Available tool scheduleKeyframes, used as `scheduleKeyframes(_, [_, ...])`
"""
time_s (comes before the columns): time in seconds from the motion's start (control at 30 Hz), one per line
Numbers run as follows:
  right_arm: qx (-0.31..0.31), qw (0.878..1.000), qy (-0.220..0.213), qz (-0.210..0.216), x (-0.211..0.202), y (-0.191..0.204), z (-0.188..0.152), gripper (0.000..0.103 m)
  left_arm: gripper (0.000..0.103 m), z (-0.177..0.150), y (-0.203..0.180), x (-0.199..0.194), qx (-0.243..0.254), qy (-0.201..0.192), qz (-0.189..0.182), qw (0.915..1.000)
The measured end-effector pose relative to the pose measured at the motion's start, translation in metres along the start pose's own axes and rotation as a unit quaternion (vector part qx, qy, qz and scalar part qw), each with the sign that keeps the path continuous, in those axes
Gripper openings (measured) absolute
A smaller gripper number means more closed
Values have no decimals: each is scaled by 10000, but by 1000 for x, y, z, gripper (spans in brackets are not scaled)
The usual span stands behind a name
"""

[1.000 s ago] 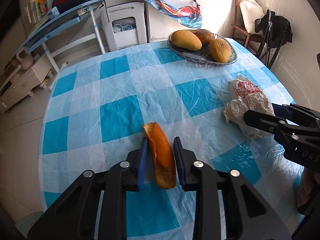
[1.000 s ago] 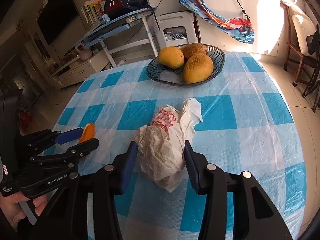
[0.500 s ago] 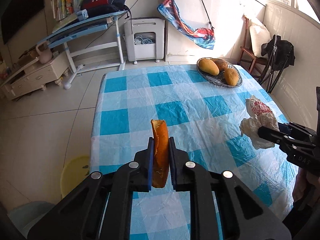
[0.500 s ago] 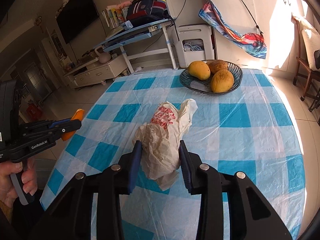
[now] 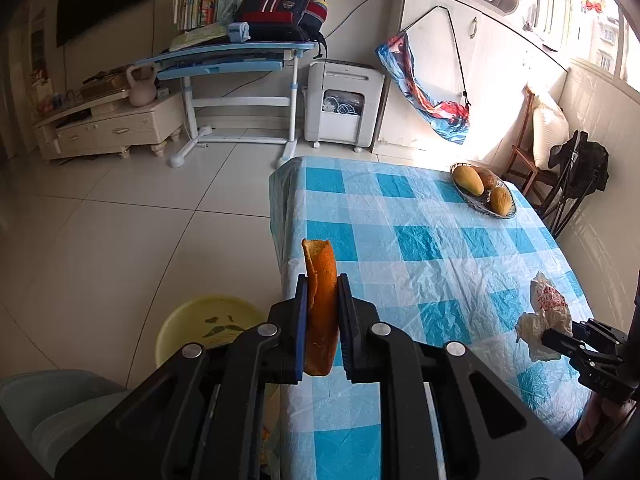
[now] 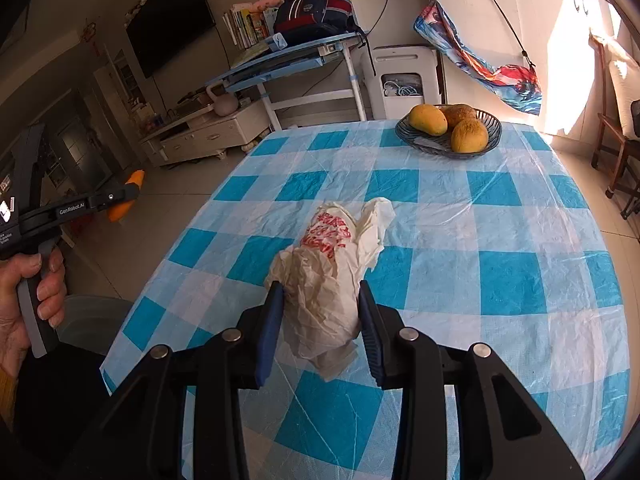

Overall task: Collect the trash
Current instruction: 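Carry the peel and paper bag over the yellow bin and open both tools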

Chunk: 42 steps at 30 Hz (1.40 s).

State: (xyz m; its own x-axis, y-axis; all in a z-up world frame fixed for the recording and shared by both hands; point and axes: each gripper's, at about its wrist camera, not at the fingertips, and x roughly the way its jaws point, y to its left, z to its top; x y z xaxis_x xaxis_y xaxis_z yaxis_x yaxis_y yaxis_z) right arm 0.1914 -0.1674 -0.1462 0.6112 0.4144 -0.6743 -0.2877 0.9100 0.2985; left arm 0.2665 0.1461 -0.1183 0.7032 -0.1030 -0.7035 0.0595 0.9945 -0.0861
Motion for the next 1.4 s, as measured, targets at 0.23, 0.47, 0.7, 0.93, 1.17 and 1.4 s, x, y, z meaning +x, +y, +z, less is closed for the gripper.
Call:
scheduleKeyframes(0.23, [-62,10000,-31,46,-1,15,-5,37,14,-3,1,0,-5,7,43,10000])
scheduleKeyframes(0.47, [-95,9999,-27,74,-1,27,-9,37,14,-5,1,-1,-84,-1,-21,10000])
scheduleKeyframes(0.7, [-170,9998,-44,128,-3,40,-11,37,14,-8,5,-4,-211,3,-98,9997])
scheduleKeyframes(0.93, [-273,9994,-28,188,-1,50,-9,37,14,-9,15,-5,-408,8,-146,9991])
scheduleKeyframes(1.17, [-294,9992,-5,255,4,53,-9,37,14,-9,20,-4,-466,8,-143,9988])
scheduleKeyframes(1.4, [-314,9989,18,353,9,59,-7,37,14,-6,40,-4,-684,-23,-52,9976])
